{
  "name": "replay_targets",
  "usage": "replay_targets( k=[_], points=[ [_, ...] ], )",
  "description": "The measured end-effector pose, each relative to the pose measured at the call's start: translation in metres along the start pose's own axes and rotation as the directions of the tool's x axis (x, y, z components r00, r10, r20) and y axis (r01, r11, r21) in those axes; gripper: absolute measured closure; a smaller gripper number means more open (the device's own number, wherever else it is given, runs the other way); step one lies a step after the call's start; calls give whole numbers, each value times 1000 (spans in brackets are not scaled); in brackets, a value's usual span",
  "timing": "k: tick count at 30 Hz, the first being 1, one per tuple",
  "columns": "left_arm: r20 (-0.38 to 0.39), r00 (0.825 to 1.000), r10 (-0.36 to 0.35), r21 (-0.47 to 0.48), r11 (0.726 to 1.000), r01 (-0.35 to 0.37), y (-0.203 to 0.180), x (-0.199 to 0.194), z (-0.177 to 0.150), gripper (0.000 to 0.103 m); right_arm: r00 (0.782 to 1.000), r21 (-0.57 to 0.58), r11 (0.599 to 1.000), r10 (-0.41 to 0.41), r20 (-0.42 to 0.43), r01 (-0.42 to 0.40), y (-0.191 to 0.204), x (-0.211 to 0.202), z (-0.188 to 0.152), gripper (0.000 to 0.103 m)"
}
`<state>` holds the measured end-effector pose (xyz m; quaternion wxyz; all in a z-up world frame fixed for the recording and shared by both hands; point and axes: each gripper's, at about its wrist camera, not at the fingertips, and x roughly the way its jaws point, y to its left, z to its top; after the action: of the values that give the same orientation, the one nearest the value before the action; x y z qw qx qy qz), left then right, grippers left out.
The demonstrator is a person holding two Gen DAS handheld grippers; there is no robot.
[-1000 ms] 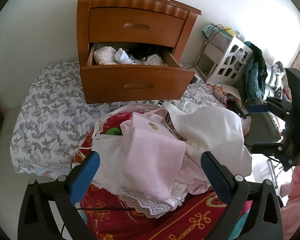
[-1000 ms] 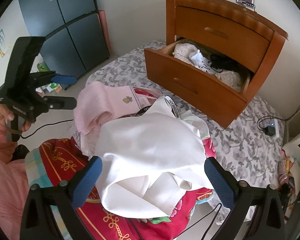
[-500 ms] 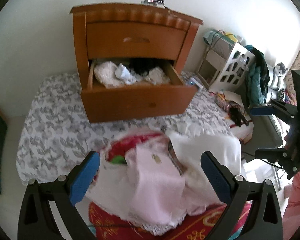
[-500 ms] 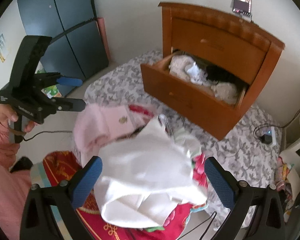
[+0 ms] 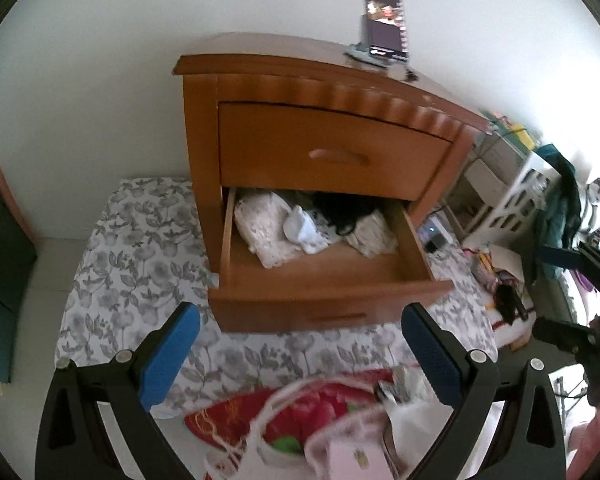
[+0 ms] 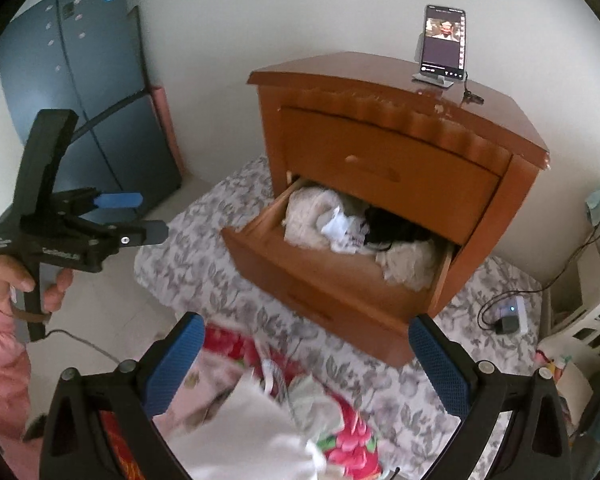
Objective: Take underwear out of drawer
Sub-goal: 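Move both grippers back toward the open drawer, then grasp the white lace bra with the left gripper while the right gripper grasps the white sock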
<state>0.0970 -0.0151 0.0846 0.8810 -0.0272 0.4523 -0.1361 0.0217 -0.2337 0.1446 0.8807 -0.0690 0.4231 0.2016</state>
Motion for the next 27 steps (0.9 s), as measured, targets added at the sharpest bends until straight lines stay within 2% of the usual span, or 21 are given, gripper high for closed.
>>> replay_targets(
  k=[4, 7, 10, 15, 18, 19, 21, 25, 27],
  points=[
    [-48, 999, 23, -45, 999, -25, 14, 50, 18, 2, 1000, 31, 999, -5, 0, 5, -13, 31, 21, 0],
    [-114, 993, 10, -102, 995, -21, 26, 91, 21, 2, 999, 71, 997, 13, -31, -10, -26, 66, 27, 0],
    [-146, 989, 10, -129, 991, -30, 36, 124, 25, 2, 997, 112, 994, 26, -73, -18, -40, 106, 31, 0],
    [-159, 987, -4, -174, 984, -24, 47, 163, 39, 3, 991, 175, 984, 45, -123, -23, -56, 165, 38, 1],
    [-157, 987, -37, -213, 977, 2, 53, 183, 48, 4, 990, 183, 983, 56, -130, -32, -59, 193, 45, 7],
    [-156, 987, -46, -221, 975, 10, 55, 188, 51, 7, 990, 182, 983, 53, -132, -29, -59, 201, 47, 8],
    [-154, 987, -55, -220, 975, 20, 55, 197, 56, 13, 989, 181, 983, 43, -139, -17, -60, 220, 54, 17],
    [-154, 985, -78, -231, 972, 41, 56, 209, 62, 13, 988, 210, 978, 48, -148, -16, -64, 250, 63, 22],
    [-169, 982, -86, -240, 970, 44, 58, 217, 64, 15, 986, 212, 977, 43, -159, -8, -64, 262, 65, 28]
  ],
)
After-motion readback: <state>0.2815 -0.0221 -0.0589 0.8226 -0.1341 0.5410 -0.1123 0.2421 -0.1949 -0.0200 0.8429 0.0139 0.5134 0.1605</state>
